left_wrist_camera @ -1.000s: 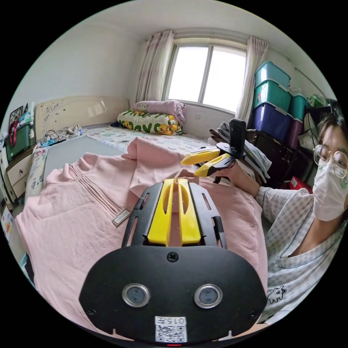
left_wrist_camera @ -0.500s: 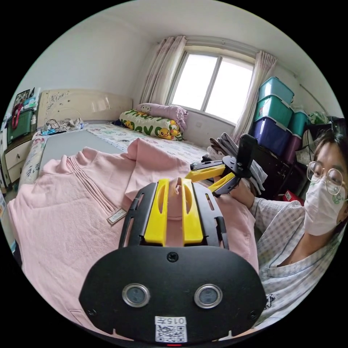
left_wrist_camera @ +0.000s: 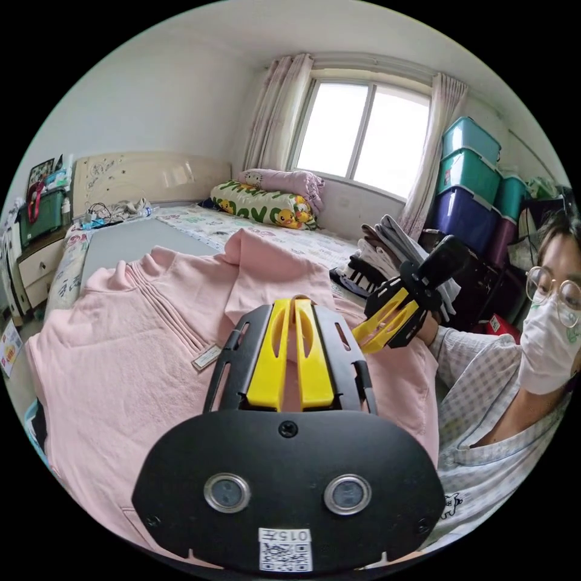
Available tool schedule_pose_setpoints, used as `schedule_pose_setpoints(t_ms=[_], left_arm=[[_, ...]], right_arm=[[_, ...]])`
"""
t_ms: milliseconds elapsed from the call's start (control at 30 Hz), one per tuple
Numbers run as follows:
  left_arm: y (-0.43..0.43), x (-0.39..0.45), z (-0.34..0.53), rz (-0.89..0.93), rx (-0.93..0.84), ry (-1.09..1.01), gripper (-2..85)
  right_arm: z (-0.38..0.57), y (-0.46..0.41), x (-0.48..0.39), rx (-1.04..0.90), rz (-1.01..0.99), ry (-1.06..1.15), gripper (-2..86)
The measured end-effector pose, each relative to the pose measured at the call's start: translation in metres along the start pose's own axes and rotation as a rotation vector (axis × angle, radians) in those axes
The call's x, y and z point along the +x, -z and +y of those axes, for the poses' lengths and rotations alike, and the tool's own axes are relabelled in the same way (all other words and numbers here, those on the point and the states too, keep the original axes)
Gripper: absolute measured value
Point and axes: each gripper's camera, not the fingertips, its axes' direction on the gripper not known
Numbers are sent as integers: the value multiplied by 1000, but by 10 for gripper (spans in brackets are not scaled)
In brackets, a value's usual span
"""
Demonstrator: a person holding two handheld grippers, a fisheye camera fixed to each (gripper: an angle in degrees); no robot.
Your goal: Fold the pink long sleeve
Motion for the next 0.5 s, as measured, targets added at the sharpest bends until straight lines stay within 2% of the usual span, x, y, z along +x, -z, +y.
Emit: schedule_pose_setpoints(t_ms=[167,333,500], left_arm=[[23,-3,0,-46,74,31,-5],[31,-3,-3,-56,83,50,-6],[39,1,-6,-52,97,59,-6]], right_arm=[[7,21,19,91,113,-175,56],[2,12,14,12,88,-192,111],[-1,8,2,4,101,-193,104]])
